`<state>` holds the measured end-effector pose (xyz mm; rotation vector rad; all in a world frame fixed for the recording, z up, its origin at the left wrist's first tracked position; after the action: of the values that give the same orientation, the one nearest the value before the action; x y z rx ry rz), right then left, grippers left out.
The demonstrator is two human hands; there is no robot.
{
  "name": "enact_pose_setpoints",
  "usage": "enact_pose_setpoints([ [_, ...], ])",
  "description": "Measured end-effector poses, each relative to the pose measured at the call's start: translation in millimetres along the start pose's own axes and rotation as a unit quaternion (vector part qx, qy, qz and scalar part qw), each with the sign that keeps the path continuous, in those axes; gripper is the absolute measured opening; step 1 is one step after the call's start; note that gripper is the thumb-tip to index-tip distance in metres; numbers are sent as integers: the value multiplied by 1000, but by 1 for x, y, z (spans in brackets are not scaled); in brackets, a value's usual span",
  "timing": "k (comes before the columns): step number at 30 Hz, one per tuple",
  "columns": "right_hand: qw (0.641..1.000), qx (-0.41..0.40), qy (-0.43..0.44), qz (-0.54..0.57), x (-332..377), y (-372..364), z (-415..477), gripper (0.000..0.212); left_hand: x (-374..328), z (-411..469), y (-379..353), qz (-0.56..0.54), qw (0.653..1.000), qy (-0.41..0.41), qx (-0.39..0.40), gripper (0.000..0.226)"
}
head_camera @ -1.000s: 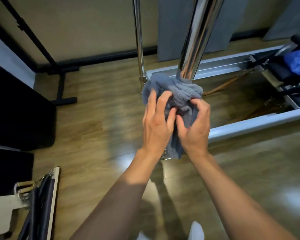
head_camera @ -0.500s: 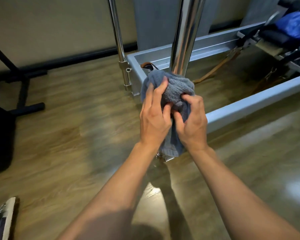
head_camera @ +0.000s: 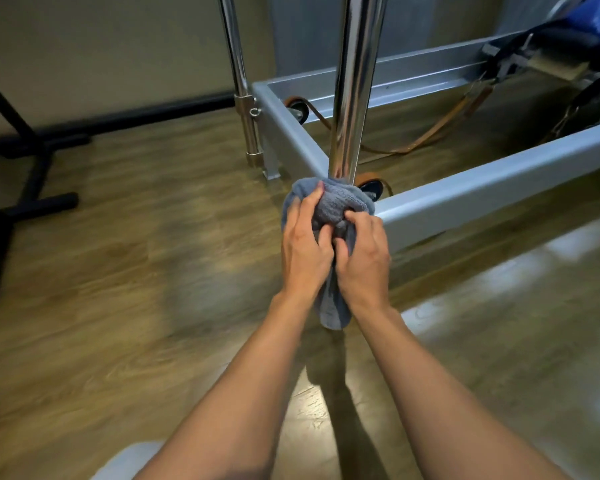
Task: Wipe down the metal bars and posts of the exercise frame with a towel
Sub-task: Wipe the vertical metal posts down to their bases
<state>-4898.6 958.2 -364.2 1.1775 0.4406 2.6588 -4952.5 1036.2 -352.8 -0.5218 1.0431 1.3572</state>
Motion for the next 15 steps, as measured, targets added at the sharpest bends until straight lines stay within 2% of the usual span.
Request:
enact_pose_setpoints([
  [3, 998, -10, -49, 35, 5, 7, -3, 41, -8, -2, 5, -3, 999, 52, -2, 70],
  [7, 991, 33, -128, 20, -17, -9, -31, 44, 24, -10, 2, 47, 989, 126, 63, 78],
  [11, 989, 26, -141, -24, -23, -18, -42, 44, 52, -26, -1, 9, 980, 196, 39, 68],
  [15, 987, 47, -147, -48, -17, -17, -35, 39, 66, -27, 1, -31, 966, 250, 51, 72],
])
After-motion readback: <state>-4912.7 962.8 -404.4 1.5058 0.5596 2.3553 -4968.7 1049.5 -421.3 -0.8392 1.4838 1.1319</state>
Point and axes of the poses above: each hand's wrist, its own z-axis towards the middle knuckle, its own y-axis out of the back of the hand, x = y × z, the point moved 2 cm from there along z, towards the middle knuckle, and after that the axes turned 15 degrees about -x, right-handed, at the moved point
